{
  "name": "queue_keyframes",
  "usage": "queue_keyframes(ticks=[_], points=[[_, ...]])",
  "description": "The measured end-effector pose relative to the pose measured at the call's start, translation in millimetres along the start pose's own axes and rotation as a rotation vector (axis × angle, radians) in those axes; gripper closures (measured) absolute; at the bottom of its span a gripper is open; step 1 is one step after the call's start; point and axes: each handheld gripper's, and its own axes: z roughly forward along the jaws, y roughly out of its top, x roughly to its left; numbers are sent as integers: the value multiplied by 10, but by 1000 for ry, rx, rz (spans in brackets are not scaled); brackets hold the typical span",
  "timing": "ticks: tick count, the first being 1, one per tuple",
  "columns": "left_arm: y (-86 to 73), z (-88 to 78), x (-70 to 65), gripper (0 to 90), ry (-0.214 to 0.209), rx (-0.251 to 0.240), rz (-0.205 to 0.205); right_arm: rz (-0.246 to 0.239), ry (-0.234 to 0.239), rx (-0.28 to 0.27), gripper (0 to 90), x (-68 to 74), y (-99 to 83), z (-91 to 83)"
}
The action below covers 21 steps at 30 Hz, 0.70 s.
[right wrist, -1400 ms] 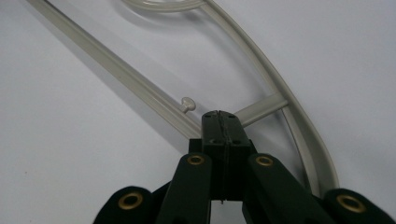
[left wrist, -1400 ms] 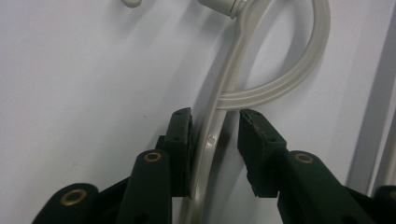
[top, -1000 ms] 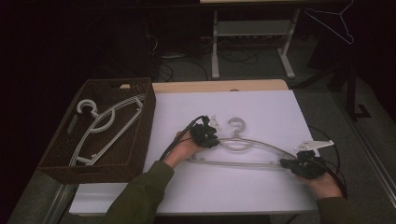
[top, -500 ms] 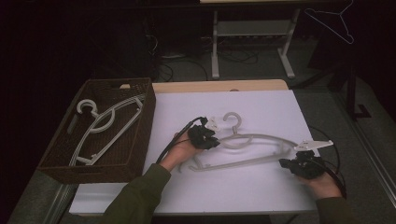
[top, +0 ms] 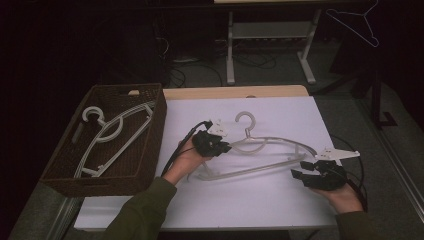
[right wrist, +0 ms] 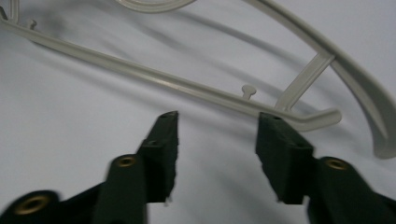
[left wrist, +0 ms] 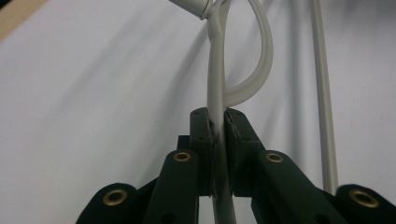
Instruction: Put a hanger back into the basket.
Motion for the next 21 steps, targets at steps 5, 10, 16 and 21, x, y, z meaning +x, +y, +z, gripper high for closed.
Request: queue_keyframes(ticks=[5,10,16,21], points=[[53,-266,49,831,37,-30,-40,-7,13,-61,264,53,46,-29],[101,-633,139,831,90,-57,-67,-26,19,-102,199,120,97,-51],[96,-1131,260,830,170,-89,-104,-43,43,-123,163,184,184,-12],[-15,-1594,410,830,247,-111,-143,-53,57,-118,163,188,246,49]])
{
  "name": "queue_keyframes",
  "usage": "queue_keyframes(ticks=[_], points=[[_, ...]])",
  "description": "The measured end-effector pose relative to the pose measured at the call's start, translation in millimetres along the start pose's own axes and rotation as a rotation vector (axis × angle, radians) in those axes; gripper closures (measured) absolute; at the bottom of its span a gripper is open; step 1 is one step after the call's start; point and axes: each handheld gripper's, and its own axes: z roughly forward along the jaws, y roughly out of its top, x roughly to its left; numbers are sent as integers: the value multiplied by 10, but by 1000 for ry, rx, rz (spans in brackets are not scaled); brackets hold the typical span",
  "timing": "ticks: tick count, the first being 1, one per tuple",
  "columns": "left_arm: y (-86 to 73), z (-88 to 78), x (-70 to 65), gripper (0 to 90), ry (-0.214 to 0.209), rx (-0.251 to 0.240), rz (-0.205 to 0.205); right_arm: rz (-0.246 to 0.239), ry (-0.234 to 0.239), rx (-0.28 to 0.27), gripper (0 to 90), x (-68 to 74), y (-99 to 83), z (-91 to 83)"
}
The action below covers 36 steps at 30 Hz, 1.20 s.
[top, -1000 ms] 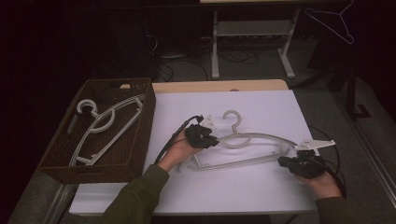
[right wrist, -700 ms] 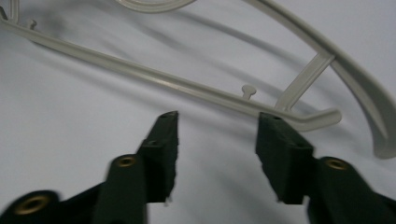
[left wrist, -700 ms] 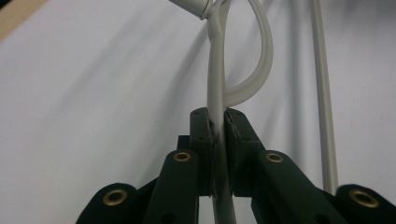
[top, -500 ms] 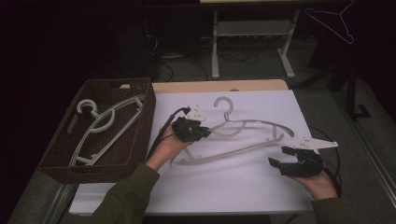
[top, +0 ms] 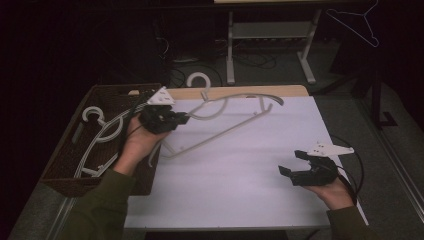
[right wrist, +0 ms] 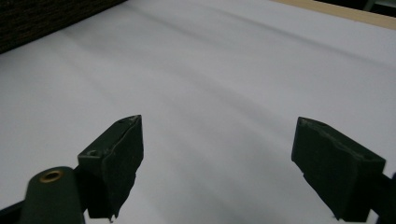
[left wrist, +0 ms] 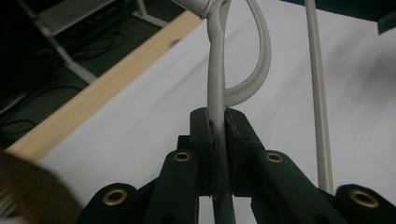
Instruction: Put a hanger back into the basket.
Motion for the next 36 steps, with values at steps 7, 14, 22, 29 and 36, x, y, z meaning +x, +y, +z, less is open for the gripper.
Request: queue_keyframes(ticks=[7,14,22,29,36], points=[[-206,-492,425,830,96,2,-53,-7,3,-6,150,-18,41,60],[-467,-832,714,830,171,2,-126,-7,1,-5,149,-14,48,80],[-813,-1124,982,830,268,46,-172,-3,-9,-3,150,-37,34,82],[-1115,-1309,1202,829,323,63,-228,-1,-18,-3,149,-44,33,85],[-1345,-1491,1350,829,390,100,-255,0,-27,-3,149,-62,25,75]])
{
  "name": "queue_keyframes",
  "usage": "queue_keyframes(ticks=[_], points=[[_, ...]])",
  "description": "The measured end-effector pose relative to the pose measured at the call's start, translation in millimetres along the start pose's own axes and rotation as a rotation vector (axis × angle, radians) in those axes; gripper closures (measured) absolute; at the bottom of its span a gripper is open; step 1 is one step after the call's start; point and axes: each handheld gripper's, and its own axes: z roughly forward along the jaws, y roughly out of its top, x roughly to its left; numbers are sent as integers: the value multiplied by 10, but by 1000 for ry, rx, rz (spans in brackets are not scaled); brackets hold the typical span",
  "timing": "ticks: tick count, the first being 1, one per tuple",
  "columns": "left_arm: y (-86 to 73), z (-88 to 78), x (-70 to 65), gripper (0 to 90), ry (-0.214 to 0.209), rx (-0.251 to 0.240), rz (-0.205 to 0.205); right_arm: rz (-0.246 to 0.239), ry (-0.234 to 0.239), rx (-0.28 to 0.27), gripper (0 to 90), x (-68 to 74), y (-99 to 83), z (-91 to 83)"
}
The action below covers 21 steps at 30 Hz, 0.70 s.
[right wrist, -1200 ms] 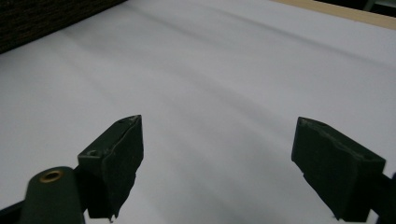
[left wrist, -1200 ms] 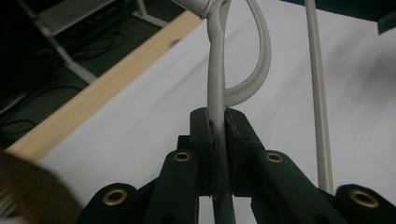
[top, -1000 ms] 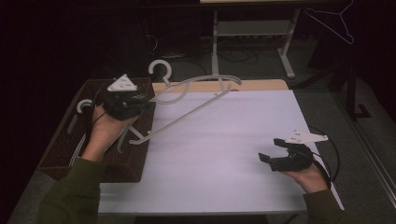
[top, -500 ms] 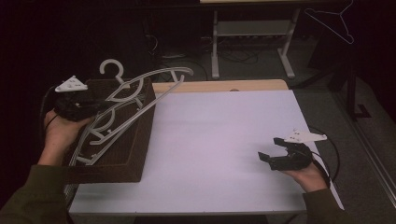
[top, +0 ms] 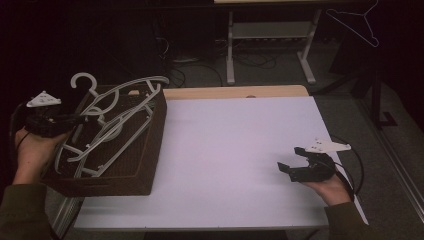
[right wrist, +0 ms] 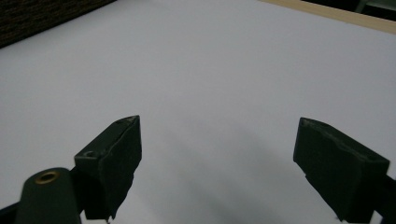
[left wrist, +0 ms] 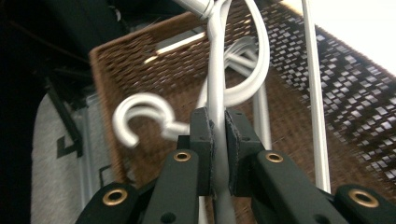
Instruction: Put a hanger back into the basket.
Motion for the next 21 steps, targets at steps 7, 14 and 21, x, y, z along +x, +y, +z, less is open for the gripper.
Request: queue_keyframes(ticks=[7,14,21], points=[[-162,34,113,829,46,58,-8,-1,-8,-6,150,-8,8,-6],[-208,299,57,828,59,125,3,-2,-10,-10,150,-5,18,-14],[-331,499,72,821,3,197,-65,-5,-12,-9,150,-4,13,-20]])
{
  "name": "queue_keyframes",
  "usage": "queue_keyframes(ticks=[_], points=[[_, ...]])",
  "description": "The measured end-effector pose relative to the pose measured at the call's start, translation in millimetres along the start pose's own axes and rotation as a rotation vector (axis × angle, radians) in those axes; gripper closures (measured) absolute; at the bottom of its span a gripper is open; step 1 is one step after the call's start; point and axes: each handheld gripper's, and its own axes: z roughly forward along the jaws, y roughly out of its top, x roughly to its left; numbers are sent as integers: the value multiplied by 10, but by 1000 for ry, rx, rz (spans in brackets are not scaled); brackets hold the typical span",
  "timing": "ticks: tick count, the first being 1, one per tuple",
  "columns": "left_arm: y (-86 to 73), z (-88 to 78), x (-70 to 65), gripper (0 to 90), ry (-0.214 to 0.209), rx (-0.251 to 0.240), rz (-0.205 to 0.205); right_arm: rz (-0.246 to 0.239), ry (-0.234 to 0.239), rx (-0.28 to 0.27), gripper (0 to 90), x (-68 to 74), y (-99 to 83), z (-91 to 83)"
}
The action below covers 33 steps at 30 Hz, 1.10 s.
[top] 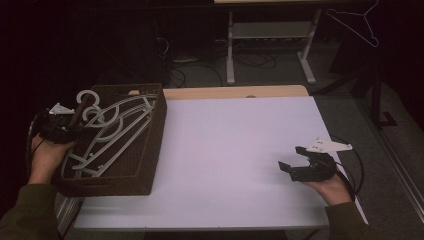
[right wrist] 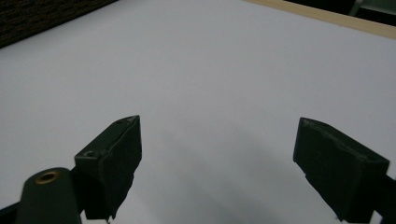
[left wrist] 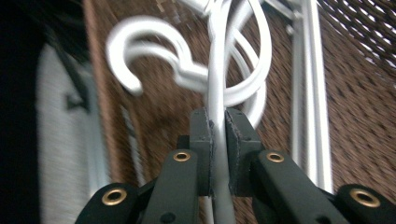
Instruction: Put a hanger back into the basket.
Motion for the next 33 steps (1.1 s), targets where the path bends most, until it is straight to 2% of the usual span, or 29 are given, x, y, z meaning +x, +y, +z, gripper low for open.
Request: queue_keyframes(ticks=[1,2,4,5,7,11,14,20,27,30,33], points=[[-26,19,2,811,-21,21,-5,-3,-2,0,150,1,4,-2],[-49,19,-1,798,-22,18,4,2,-1,-1,150,7,10,-5],[-71,-5,11,644,-32,-13,-29,-3,0,-4,149,12,20,-4],[-73,-26,14,578,-27,-35,-30,-5,2,-4,149,16,26,-1],[-63,-55,9,494,-43,-69,-44,-6,4,-4,147,30,44,6],[-8,-96,-81,415,-93,-116,-27,-20,10,-19,146,54,106,9],[61,-142,-176,368,-144,-170,-32,-19,14,-32,146,70,173,12],[219,-215,-461,311,-267,-272,-23,-22,28,-84,143,87,328,3],[383,-225,-850,223,-410,-368,12,-14,56,-144,127,127,519,1],[432,-216,-1024,180,-466,-413,19,-18,74,-174,108,152,597,4],[456,-212,-1193,146,-503,-452,40,-21,89,-202,86,175,662,12]])
